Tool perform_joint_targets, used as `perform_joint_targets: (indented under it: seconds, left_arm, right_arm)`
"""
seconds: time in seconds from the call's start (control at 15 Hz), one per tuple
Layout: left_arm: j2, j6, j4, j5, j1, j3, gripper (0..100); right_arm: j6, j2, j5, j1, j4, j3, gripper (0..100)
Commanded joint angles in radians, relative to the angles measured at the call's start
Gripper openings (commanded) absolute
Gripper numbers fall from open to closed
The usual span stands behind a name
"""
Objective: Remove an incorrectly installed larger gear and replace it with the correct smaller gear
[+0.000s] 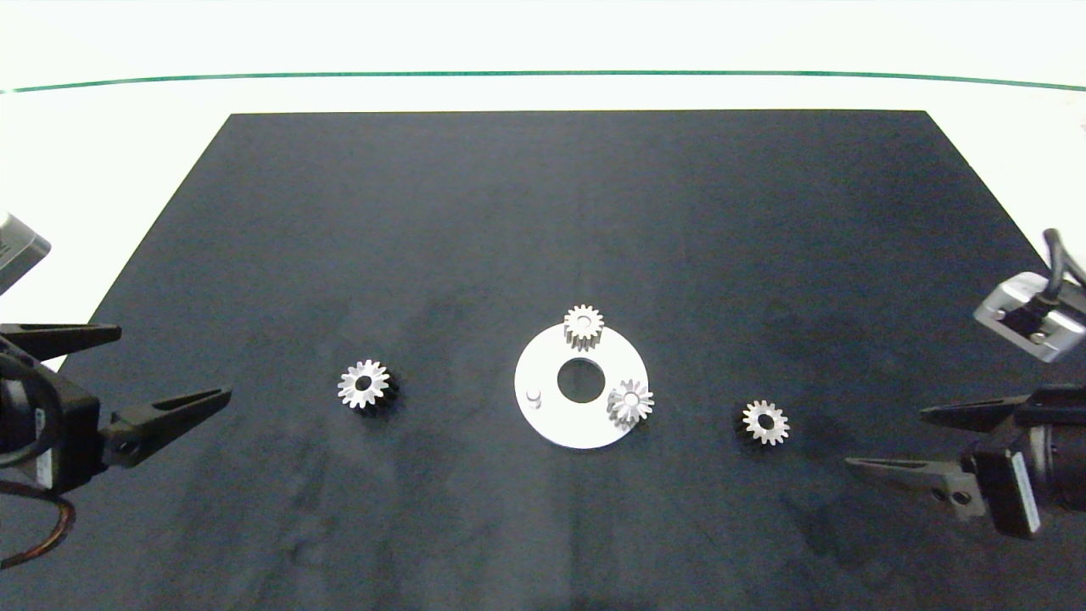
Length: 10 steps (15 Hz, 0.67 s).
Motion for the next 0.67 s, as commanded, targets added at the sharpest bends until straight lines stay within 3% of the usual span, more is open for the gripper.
perform_joint_targets:
  seconds: [0.07,0.2,0.4,0.53,0.67]
  left_arm:
    - [-0.072,0.0,0.054,-0.016,-0.006,-0.01,100]
    - [-0.082,-0.013,0.056,-0.026,-0.007,-0.004,100]
    - [-0.099,-0.034,0.056,-0.026,-0.035,-0.01,100]
    - [-0.107,-0.052,0.054,-0.034,-0.044,-0.01,100]
    - [-0.115,-0.072,0.037,-0.052,-0.047,-0.007,100]
  right_arm:
    - [-0.02,0.143,-0.039,0.032,-0.006,-0.025,100]
    - [-0.021,0.174,-0.074,0.058,-0.006,-0.039,100]
    - [-0.034,0.218,-0.159,0.127,-0.002,-0.099,100]
    - [-0.061,0.235,-0.188,0.156,-0.001,-0.119,100]
    - [-0.093,0.266,-0.245,0.201,-0.002,-0.134,100]
